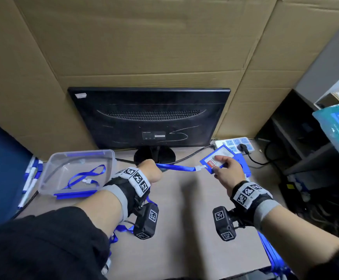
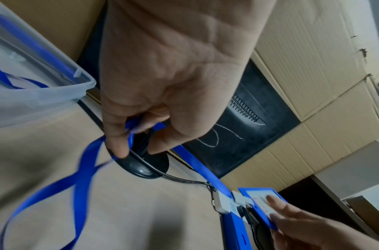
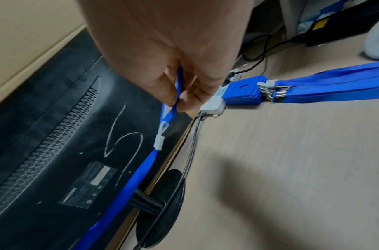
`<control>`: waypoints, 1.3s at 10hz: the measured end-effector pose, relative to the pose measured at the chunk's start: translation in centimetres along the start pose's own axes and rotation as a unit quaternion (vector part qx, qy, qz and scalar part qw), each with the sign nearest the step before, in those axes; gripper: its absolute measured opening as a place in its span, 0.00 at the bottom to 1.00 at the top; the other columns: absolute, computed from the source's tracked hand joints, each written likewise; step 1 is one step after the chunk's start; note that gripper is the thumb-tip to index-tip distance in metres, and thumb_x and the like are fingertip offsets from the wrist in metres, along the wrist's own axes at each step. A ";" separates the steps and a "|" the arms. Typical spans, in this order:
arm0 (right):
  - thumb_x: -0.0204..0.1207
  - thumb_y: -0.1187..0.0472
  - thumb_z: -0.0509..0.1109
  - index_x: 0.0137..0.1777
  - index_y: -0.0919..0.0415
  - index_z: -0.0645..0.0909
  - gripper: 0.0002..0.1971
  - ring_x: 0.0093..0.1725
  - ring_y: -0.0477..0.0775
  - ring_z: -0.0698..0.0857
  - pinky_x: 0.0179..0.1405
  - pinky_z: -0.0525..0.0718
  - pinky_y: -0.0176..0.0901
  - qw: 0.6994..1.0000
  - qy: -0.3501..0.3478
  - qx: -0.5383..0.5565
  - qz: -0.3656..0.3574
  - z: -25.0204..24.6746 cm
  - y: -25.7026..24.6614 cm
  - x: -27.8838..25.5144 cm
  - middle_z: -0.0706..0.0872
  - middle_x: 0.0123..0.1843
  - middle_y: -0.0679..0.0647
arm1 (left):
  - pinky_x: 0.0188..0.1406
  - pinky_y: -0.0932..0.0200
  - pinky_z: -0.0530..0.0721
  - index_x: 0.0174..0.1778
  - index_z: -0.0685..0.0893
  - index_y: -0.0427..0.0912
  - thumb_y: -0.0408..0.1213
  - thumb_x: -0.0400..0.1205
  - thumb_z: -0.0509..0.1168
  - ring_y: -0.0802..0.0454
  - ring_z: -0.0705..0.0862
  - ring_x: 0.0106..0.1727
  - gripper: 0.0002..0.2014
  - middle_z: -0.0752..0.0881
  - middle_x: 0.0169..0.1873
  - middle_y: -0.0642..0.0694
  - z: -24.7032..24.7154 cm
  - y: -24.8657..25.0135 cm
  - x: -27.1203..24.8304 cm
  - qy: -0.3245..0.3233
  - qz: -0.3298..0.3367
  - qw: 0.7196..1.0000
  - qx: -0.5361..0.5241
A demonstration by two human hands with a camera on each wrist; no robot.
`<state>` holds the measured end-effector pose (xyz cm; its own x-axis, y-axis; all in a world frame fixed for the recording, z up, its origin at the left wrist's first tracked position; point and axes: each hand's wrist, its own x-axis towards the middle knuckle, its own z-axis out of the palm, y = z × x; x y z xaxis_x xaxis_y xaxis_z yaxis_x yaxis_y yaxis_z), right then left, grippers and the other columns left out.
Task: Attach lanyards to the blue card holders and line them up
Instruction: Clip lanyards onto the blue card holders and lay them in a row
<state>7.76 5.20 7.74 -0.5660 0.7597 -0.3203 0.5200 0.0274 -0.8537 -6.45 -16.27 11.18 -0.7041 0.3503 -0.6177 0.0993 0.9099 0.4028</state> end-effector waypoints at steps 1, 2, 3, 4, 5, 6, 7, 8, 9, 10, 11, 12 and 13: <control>0.70 0.62 0.75 0.50 0.43 0.83 0.14 0.47 0.63 0.91 0.57 0.91 0.61 0.999 0.045 -0.004 0.027 0.0 0.8 -0.2 0.88 0.47 0.54 | 0.42 0.55 0.76 0.53 0.82 0.35 0.31 0.84 0.63 0.36 0.88 0.55 0.06 0.86 0.46 0.36 -0.1 -1.1 1.2 0.000 -0.027 1.000 -0.006; 0.68 0.61 0.77 0.48 0.42 0.82 0.14 0.46 0.62 0.93 0.57 0.91 0.61 0.997 0.056 -0.001 0.051 0.4 1.9 -0.2 0.89 0.44 0.51 | 0.59 0.52 0.85 0.59 0.85 0.31 0.37 0.78 0.63 0.33 0.87 0.64 0.17 0.89 0.61 0.33 0.8 -2.5 3.0 0.003 -0.072 0.997 -0.026; 0.61 0.55 0.77 0.48 0.42 0.82 0.15 0.46 0.61 0.94 0.58 0.91 0.61 0.996 0.053 0.000 0.078 1.0 4.9 2.0 0.90 0.47 0.51 | 0.42 0.63 0.81 0.76 0.82 0.33 0.41 0.87 0.65 0.35 0.83 0.73 0.23 0.85 0.71 0.36 1.2 -3.0 3.4 -0.011 -0.116 0.991 -0.062; 0.49 0.45 0.77 0.47 0.38 0.83 0.22 0.44 0.59 0.94 0.56 0.92 0.60 0.993 0.053 -0.029 0.102 2.1 8.8 5.2 0.91 0.48 0.52 | 0.26 0.61 0.74 0.79 0.79 0.50 0.50 0.86 0.67 0.40 0.83 0.74 0.24 0.85 0.72 0.41 1.5 -3.9 4.5 0.041 -0.154 0.974 -0.161; 0.61 0.54 0.81 0.48 0.43 0.81 0.17 0.48 0.59 0.92 0.59 0.91 0.58 0.991 0.043 -0.055 0.113 2.9 9.0 5.7 0.90 0.53 0.56 | 0.58 0.69 0.86 0.82 0.77 0.51 0.40 0.87 0.70 0.52 0.83 0.75 0.25 0.85 0.72 0.52 6.4 -6.1 10.7 -0.006 -0.077 0.971 0.228; 0.69 0.64 0.80 0.54 0.50 0.81 0.16 0.45 0.59 0.89 0.58 0.90 0.54 0.987 0.047 -0.067 0.135 3.4 7.2 5.1 0.90 0.52 0.58 | 0.88 0.47 0.63 0.92 0.56 0.39 0.35 0.86 0.69 0.45 0.62 0.89 0.40 0.58 0.91 0.43 6.0 -4.5 9.2 0.096 -0.291 0.927 -0.214; 0.73 0.67 0.79 0.60 0.55 0.83 0.17 0.41 0.53 0.84 0.54 0.86 0.44 0.984 0.046 -0.077 0.155 3.2 7.6 6.3 0.87 0.49 0.56 | 0.86 0.44 0.58 0.89 0.51 0.33 0.37 0.78 0.69 0.38 0.49 0.91 0.46 0.39 0.91 0.41 7.1 -4.4 8.1 0.128 -0.217 0.967 0.022; 0.77 0.66 0.77 0.60 0.53 0.81 0.15 0.36 0.44 0.78 0.51 0.80 0.39 0.985 0.029 -0.067 0.159 2.8 8.3 7.5 0.78 0.41 0.46 | 0.85 0.43 0.59 0.88 0.52 0.29 0.37 0.77 0.68 0.37 0.44 0.91 0.46 0.36 0.90 0.39 7.5 -3.7 8.5 0.100 -0.247 0.962 0.055; 0.75 0.65 0.79 0.62 0.52 0.78 0.19 0.43 0.55 0.86 0.56 0.86 0.45 0.982 0.003 -0.058 0.177 2.8 9.0 8.6 0.83 0.45 0.51 | 0.85 0.34 0.57 0.91 0.52 0.34 0.39 0.75 0.68 0.31 0.45 0.90 0.49 0.34 0.90 0.37 7.2 -3.3 8.9 0.053 -0.303 0.948 0.075; 0.51 0.54 0.79 0.52 0.33 0.70 0.30 0.46 0.65 0.91 0.55 0.92 0.62 0.967 -0.062 -0.106 0.223 2.5 13.7 12.4 0.91 0.53 0.63 | 0.85 0.30 0.54 0.89 0.57 0.36 0.41 0.76 0.65 0.28 0.45 0.89 0.45 0.35 0.89 0.35 7.2 -3.5 9.3 0.015 -0.300 0.949 0.099; 0.55 0.51 0.77 0.54 0.38 0.71 0.27 0.53 0.62 0.88 0.49 0.90 0.47 0.951 -0.091 -0.200 0.216 2.0 9.9 10.9 0.85 0.62 0.58 | 0.81 0.41 0.65 0.78 0.68 0.39 0.39 0.73 0.63 0.36 0.62 0.78 0.34 0.58 0.77 0.41 6.9 -2.6 9.0 0.053 -0.254 0.961 0.099; 0.79 0.54 0.71 0.69 0.50 0.80 0.18 0.69 0.62 0.80 0.66 0.79 0.43 0.946 -0.097 -0.297 0.087 2.4 8.3 10.2 0.77 0.72 0.59 | 0.75 0.46 0.70 0.72 0.68 0.41 0.36 0.77 0.64 0.39 0.67 0.72 0.26 0.64 0.70 0.41 7.2 -1.4 9.4 0.071 -0.209 0.975 0.037; 0.77 0.58 0.71 0.81 0.54 0.75 0.30 0.82 0.63 0.69 0.83 0.65 0.52 0.919 -0.181 -0.350 0.024 3.6 8.9 10.1 0.71 0.83 0.58 | 0.76 0.46 0.72 0.82 0.59 0.39 0.36 0.80 0.66 0.35 0.68 0.77 0.35 0.60 0.77 0.39 8.2 -0.9 10.0 0.034 -0.208 0.977 -0.025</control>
<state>4.38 10.79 -4.54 -0.6418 0.5088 -0.5738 0.7621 0.5069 -0.4029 -7.78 -11.73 -0.86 -0.7217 -0.0650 -0.6892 -0.2392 0.9577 0.1602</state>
